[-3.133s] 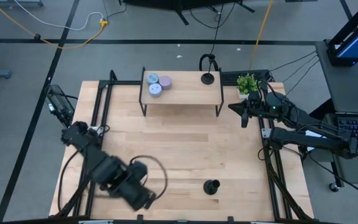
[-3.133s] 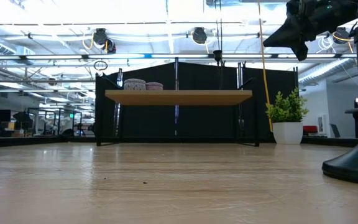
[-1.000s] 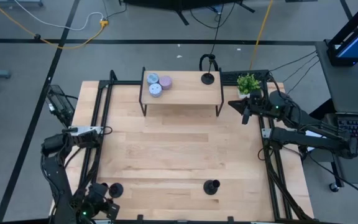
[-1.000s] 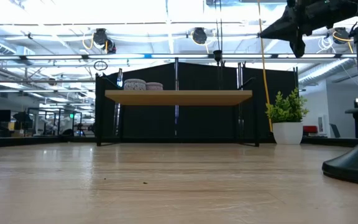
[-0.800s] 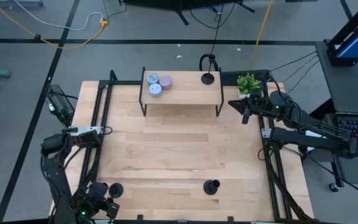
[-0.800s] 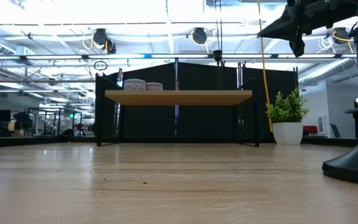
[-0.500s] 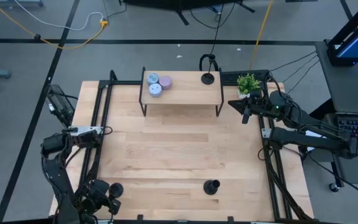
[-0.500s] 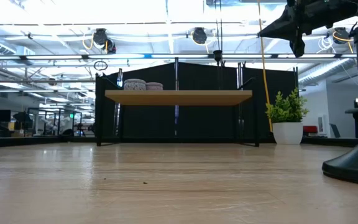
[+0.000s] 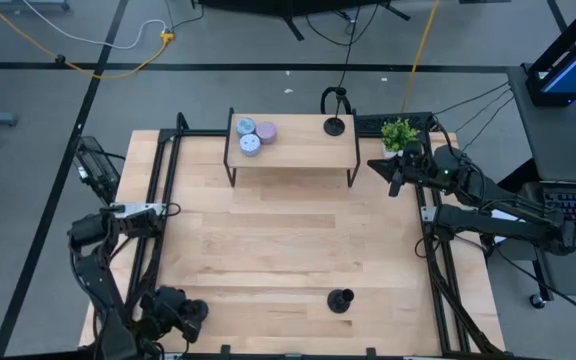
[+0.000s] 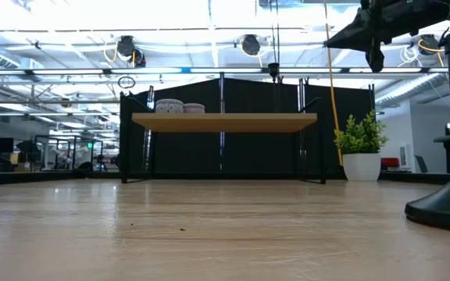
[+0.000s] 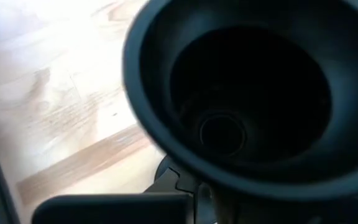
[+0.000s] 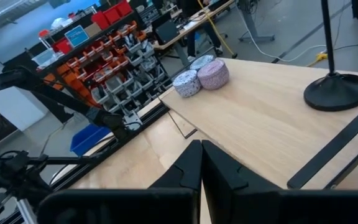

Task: Pick & Place candle stick holders
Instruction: Put the left black candle holder on the shelf

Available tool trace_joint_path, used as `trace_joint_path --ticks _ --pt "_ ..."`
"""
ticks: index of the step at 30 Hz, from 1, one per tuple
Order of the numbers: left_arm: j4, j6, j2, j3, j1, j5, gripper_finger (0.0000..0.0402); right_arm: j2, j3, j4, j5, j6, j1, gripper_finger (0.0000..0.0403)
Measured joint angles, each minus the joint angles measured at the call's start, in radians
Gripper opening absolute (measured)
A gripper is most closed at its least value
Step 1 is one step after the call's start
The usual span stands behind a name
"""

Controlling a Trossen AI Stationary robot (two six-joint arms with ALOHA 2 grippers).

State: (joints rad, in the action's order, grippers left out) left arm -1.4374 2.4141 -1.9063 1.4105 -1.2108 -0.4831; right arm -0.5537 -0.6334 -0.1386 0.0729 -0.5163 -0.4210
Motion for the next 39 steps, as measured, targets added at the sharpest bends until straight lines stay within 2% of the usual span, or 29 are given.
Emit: trace_joint_path --ticks 4,10,13,16,20,25,28,31,35,39 --pt "0.001 -0.012 0.025 0.0 0.011 -0.063 0.0013 -0.001 0.0 0.0 -0.001 0.0 0.0 0.0" --pt "-0.04 -0.044 0.112 0.0 0.046 -0.29 0.0013 -0.001 0.0 0.001 0.004 -0.022 0.0 0.0" --pt "-0.049 -0.121 0.176 0.0 0.087 -0.402 0.0013 -0.007 0.0 0.015 0.008 -0.023 0.006 0.0" --pt "-0.023 -0.26 0.243 0.0 0.156 -0.436 0.0013 -0.019 0.0 0.057 0.01 -0.022 0.026 0.0" --pt "0.103 -0.561 0.333 0.0 0.283 -0.436 0.0013 -0.037 0.0 0.117 0.034 0.002 0.056 0.0" --pt "0.389 -1.039 0.415 0.001 0.467 -0.422 0.0013 -0.058 0.0 0.151 0.091 0.018 0.076 0.0" --pt "0.599 -1.329 0.439 0.001 0.585 -0.352 0.0013 -0.075 0.0 0.165 0.15 0.032 0.082 0.0" --pt "0.789 -1.567 0.443 0.001 0.699 -0.234 0.0013 -0.103 0.0 0.195 0.232 0.041 0.092 0.0003" --pt "0.955 -1.734 0.442 0.001 0.826 -0.095 0.0013 -0.158 0.0 0.308 0.369 0.07 0.129 0.0008" --pt "1.012 -1.772 0.439 0.001 0.925 -0.02 0.0013 -0.228 0.0 0.459 0.43 0.113 0.19 0.0009"
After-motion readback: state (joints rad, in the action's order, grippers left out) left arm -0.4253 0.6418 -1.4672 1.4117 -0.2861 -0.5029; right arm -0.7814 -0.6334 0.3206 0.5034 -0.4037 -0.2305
